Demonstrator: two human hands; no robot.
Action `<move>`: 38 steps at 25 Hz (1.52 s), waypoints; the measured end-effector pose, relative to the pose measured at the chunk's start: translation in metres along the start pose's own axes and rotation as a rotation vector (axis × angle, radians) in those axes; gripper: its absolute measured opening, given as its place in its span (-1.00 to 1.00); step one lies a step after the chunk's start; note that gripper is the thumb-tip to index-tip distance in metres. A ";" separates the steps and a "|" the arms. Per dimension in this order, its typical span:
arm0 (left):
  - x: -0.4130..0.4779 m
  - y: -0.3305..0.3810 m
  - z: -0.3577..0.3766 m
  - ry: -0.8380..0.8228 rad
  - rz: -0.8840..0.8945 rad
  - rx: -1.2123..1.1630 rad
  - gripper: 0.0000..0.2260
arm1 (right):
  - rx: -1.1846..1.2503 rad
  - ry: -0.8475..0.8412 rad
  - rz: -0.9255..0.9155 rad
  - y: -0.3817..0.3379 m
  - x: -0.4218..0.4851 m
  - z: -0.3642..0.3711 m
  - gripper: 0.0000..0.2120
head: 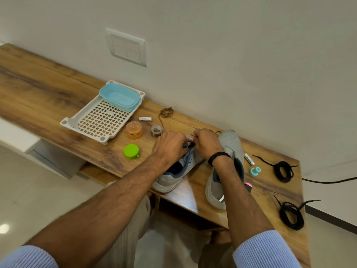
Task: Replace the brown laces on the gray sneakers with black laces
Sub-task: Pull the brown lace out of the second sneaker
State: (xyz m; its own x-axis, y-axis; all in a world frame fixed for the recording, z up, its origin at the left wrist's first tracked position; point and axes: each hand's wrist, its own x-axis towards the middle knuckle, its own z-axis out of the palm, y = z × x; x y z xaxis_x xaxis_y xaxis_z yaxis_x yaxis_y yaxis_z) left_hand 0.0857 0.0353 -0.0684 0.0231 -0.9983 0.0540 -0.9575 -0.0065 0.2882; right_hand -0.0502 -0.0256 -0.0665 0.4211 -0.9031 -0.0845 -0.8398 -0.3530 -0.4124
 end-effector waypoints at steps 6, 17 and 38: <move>-0.001 0.003 -0.003 0.024 -0.016 0.010 -0.76 | -0.001 0.045 0.023 -0.003 0.001 0.001 -0.82; -0.004 0.004 -0.004 0.032 -0.003 -0.008 -0.76 | -0.004 0.332 0.140 -0.011 -0.008 -0.001 -0.76; -0.006 0.006 -0.006 0.077 -0.127 -0.006 -0.79 | 0.121 0.099 0.067 0.005 -0.003 -0.017 -0.85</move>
State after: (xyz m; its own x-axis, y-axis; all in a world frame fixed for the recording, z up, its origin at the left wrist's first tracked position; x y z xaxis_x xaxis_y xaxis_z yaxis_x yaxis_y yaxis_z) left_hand 0.0812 0.0413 -0.0616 0.1660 -0.9820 0.0898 -0.9438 -0.1318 0.3032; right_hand -0.0612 -0.0286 -0.0530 0.3248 -0.9453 -0.0285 -0.8149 -0.2645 -0.5157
